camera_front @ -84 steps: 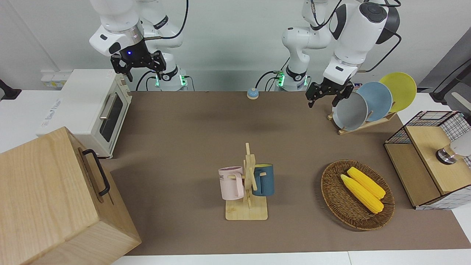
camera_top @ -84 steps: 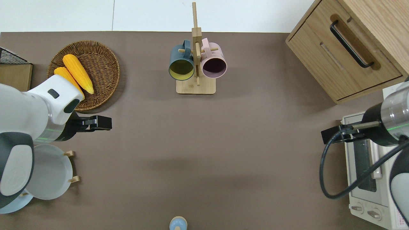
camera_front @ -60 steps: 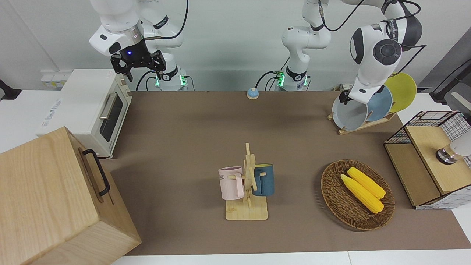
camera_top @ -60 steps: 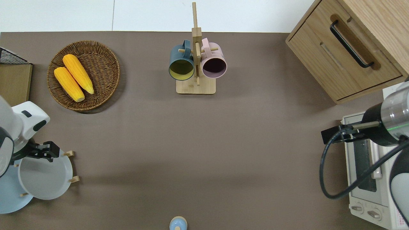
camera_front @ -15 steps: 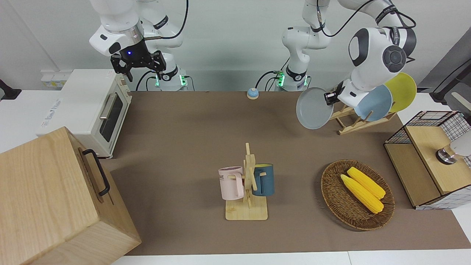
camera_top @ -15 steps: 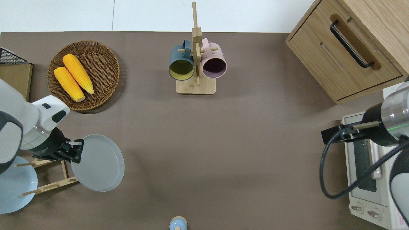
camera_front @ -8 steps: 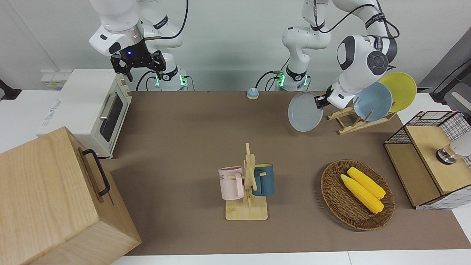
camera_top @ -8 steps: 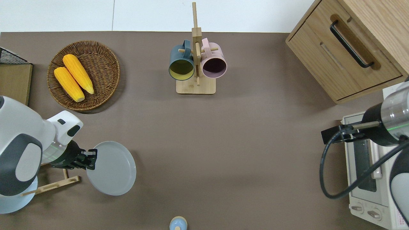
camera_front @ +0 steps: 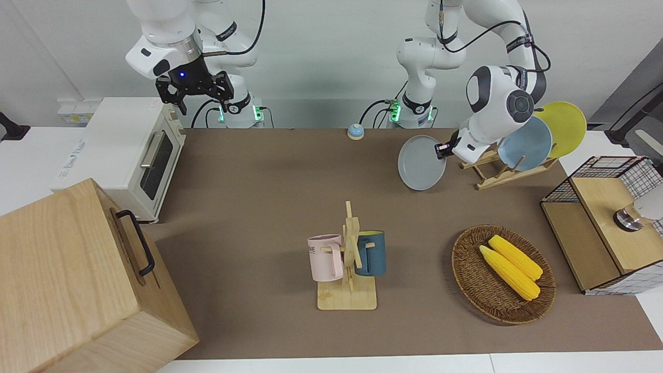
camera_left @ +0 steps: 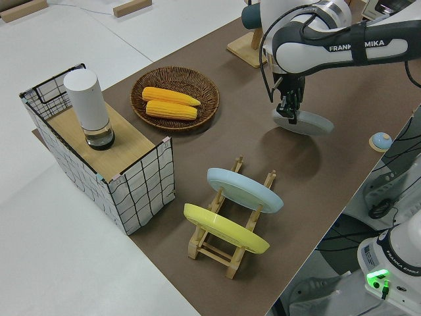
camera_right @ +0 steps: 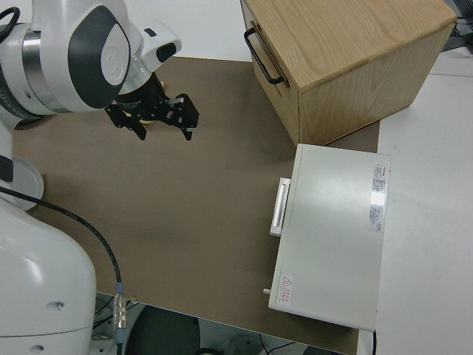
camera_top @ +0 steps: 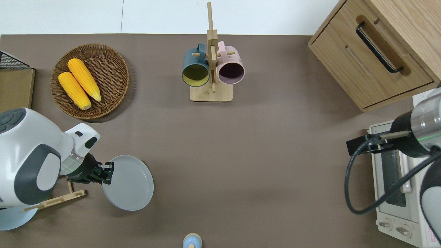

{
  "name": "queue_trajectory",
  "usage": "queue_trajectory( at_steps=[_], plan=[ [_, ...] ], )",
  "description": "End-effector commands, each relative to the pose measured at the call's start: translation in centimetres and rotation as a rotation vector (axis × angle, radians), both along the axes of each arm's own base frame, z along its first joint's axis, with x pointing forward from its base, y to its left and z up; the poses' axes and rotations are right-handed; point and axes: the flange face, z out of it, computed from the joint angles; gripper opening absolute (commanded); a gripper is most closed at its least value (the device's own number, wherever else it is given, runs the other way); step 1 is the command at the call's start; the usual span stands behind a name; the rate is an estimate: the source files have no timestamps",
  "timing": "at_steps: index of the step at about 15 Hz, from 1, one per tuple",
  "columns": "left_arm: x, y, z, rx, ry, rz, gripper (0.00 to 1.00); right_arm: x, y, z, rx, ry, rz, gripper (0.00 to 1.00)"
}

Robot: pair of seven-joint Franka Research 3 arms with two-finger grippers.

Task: Pick gray plate from low plate rack and place it on table with left arm
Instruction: 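Open the left gripper and release the gray plate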

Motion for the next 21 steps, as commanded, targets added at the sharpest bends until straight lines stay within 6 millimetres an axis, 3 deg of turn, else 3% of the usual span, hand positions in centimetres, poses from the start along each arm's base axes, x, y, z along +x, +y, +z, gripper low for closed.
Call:
queue_trajectory(
  at_steps=[1, 5, 12, 13, 21],
  plan=[
    [0.0, 0.4, -0.5, 0.031, -0.006, 0.001, 0.57, -0.3, -0.3, 0.4, 0.002, 0.005, -0.003, 0.987],
    [0.0, 1.4, -0.3, 0.044, -0.004, 0.002, 0.75, -0.3, -0.4, 0.4, 0.002, 0.005, -0.005, 0.990],
    [0.8, 2.5, 1.2, 0.043, -0.031, 0.026, 0.91, -0.3, -0.4, 0.4, 0.002, 0.005, -0.005, 0.987],
    [1.1, 2.5, 1.9, 0.043, -0.044, 0.028, 0.99, -0.3, -0.4, 0.4, 0.002, 0.005, -0.005, 0.987],
    [4.6, 2.8, 10.1, 0.041, -0.232, 0.028, 1.00, -0.3, -0.3, 0.4, 0.002, 0.005, -0.003, 0.990]
  ],
)
